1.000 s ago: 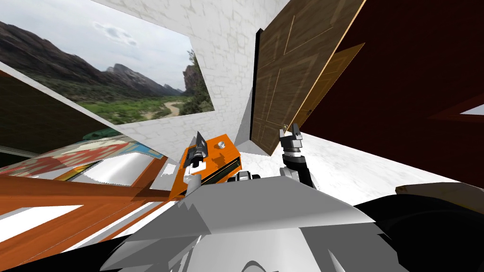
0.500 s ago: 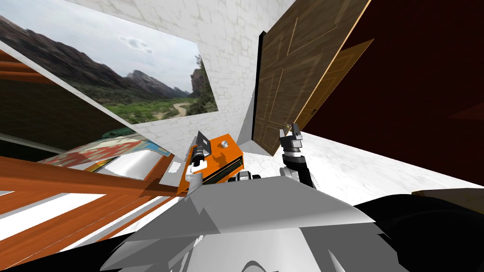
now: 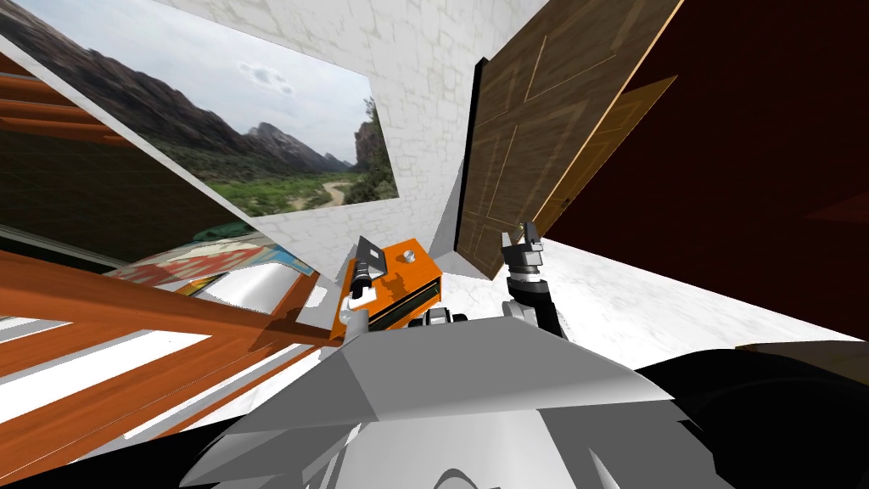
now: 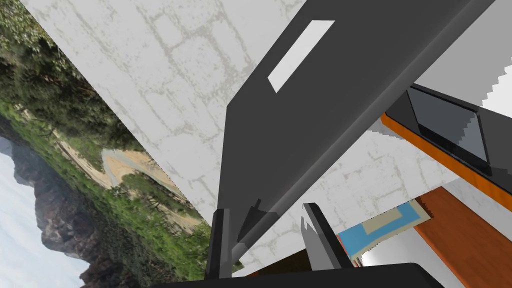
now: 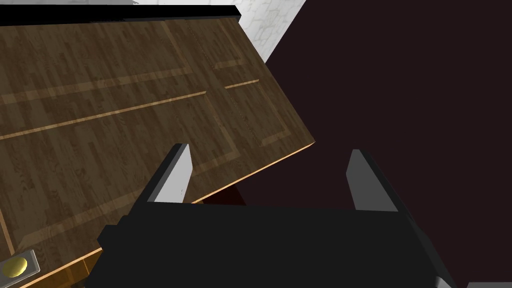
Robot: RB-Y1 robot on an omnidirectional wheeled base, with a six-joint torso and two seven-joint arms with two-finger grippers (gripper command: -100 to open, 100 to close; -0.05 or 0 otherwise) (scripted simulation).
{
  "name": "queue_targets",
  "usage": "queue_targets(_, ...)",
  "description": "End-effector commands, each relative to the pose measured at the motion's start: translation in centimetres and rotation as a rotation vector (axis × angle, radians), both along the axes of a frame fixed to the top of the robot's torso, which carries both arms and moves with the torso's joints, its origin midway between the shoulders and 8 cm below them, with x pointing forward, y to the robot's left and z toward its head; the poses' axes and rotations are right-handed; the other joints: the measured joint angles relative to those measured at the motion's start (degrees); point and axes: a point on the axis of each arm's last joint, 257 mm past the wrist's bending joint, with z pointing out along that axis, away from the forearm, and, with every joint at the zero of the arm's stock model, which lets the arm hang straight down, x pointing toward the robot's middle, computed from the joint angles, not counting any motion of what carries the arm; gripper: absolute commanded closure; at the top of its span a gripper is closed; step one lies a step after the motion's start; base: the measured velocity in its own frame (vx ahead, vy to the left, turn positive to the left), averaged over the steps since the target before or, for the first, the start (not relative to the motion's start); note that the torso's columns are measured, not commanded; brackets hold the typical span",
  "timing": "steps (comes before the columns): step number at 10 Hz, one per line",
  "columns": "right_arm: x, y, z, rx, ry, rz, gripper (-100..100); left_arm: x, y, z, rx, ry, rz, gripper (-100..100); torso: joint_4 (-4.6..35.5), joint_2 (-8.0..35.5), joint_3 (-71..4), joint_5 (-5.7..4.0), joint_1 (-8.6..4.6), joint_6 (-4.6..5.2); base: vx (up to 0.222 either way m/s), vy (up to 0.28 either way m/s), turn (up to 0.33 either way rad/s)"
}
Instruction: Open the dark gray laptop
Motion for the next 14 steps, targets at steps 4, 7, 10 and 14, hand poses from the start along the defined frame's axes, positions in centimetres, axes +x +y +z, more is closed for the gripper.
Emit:
queue_targets(4,0.0,0.0,0.0,0.000,0.000,0.000,0,0.2,-1.9,-1.7,-0.155,-0.072,-0.017,100,0.09,0.18,0.10,-0.06,0.11,-0.10,-0.011,0.068,0.012)
queue_targets(7,0.0,0.0,0.0,0.000,0.000,0.000,0,-0.1,-3.3,-3.0,-0.267,-0.130,-0.024,100,0.05,0.08,0.04,-0.07,0.07,-0.13,-0.008,0.092,0.012)
queue_targets(10,0.0,0.0,0.0,0.000,0.000,0.000,0,-0.6,-4.6,-4.2,-0.378,-0.187,-0.025,100,0.08,0.18,0.10,-0.09,-0.07,-0.07,-0.018,0.078,-0.008)
queue_targets(14,0.0,0.0,0.0,0.000,0.000,0.000,0,-0.1,-4.8,-4.2,-0.417,-0.194,-0.027,-100,0.08,0.14,0.07,-0.12,-0.09,-0.10,-0.024,0.026,-0.004)
